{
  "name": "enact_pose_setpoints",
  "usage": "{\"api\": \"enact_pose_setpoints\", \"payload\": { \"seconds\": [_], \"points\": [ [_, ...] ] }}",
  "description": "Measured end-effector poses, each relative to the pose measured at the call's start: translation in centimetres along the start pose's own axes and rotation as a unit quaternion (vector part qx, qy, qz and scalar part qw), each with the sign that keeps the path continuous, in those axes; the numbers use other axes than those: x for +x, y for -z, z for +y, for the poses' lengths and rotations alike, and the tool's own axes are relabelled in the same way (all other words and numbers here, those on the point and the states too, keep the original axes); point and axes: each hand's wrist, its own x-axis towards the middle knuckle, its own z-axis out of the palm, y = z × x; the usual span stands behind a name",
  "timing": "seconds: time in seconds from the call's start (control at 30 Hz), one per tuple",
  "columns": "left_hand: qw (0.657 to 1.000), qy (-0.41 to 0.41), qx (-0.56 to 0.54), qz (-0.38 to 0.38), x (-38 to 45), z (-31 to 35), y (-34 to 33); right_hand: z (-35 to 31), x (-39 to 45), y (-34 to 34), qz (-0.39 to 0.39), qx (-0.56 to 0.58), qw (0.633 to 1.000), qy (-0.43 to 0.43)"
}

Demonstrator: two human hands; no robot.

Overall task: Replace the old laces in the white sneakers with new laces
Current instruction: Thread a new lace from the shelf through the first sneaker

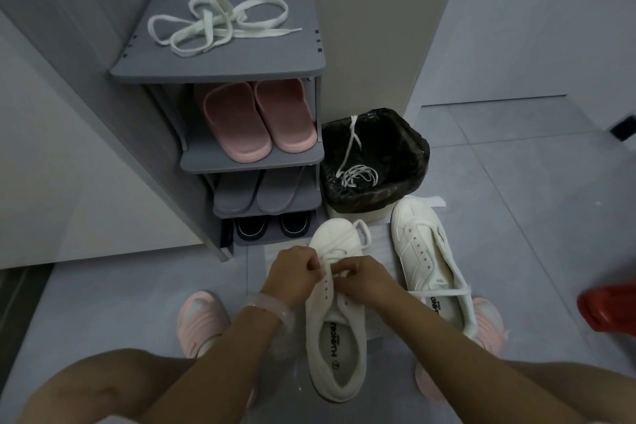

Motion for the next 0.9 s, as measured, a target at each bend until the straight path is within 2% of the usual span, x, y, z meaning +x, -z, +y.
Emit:
{"api": "enact_pose_setpoints", "payload": {
  "seconds": [0.1, 0.17, 0.23, 0.33, 0.37, 0.43, 0.47, 0.5, 0.57, 0.6, 0.63, 0.67, 0.7, 0.73, 0.77, 0.8, 0.83, 0.87, 0.9],
  "points": [
    [0.996, -0.032, 0.070, -0.042, -0.2, 0.5, 0.4, 0.2, 0.5, -0.8, 0.019, -0.028, 0.999, -0.020],
    [0.992, -0.021, 0.087, -0.085, -0.3, 0.8, 0.8, 0.3, 0.7, -1.2, 0.025, -0.051, 0.998, -0.022],
    [0.989, -0.008, 0.127, -0.081, -0.4, 1.0, 1.1, 0.3, 0.7, -1.2, 0.014, -0.042, 0.999, -0.009],
    [0.982, -0.016, 0.190, -0.004, -0.8, 1.2, 0.9, 0.0, 0.1, -0.3, -0.018, 0.081, 0.996, -0.015],
    [0.985, -0.011, 0.172, -0.018, -0.9, 1.2, 0.8, 0.0, -0.2, 0.1, -0.010, 0.130, 0.991, -0.021],
    [0.987, 0.013, 0.138, -0.080, -1.1, 0.8, 0.5, -0.5, -0.7, 1.5, 0.057, 0.256, 0.964, -0.031],
    [0.987, 0.021, 0.127, -0.100, -1.1, 0.6, 0.6, -0.9, -1.0, 2.7, 0.102, 0.346, 0.932, -0.040],
    [0.987, 0.026, 0.111, -0.111, -1.1, 0.4, 0.8, -1.3, -1.3, 4.4, 0.145, 0.446, 0.882, -0.044],
    [0.989, 0.028, 0.083, -0.119, -1.0, 0.3, 1.0, -1.6, -2.3, 8.6, 0.223, 0.639, 0.736, -0.027],
    [0.990, 0.028, 0.076, -0.120, -1.1, 0.3, 1.0, -1.4, -2.8, 10.7, 0.269, 0.696, 0.666, -0.008],
    [0.990, 0.029, 0.070, -0.121, -1.1, 0.3, 1.0, -1.1, -3.2, 12.5, 0.325, 0.712, 0.622, 0.010],
    [0.990, 0.034, 0.062, -0.125, -1.0, 0.2, 1.0, -0.6, -3.5, 13.7, 0.388, 0.687, 0.614, 0.017],
    [0.990, 0.039, 0.049, -0.128, -0.9, 0.1, 0.9, -0.3, -3.6, 14.3, 0.444, 0.627, 0.639, 0.011],
    [0.990, 0.045, 0.032, -0.132, -0.8, 0.1, 0.9, -0.3, -3.6, 14.4, 0.477, 0.540, 0.693, 0.002],
    [0.989, 0.054, 0.013, -0.136, -0.8, 0.1, 0.9, -0.7, -3.5, 13.9, 0.473, 0.441, 0.763, 0.003],
    [0.988, 0.065, -0.006, -0.140, -0.7, 0.1, 0.9, -1.4, -3.3, 12.8, 0.425, 0.331, 0.842, 0.015],
    [0.987, 0.073, -0.024, -0.141, -0.7, 0.1, 0.9, -2.0, -3.1, 11.4, 0.337, 0.203, 0.919, 0.033],
    [0.986, 0.076, -0.037, -0.141, -0.7, 0.2, 0.9, -2.2, -2.8, 9.5, 0.230, 0.067, 0.969, 0.053],
    [0.986, 0.077, -0.047, -0.140, -0.7, 0.2, 0.9, -2.2, -2.5, 7.4, 0.140, -0.047, 0.986, 0.073]
  ]
}}
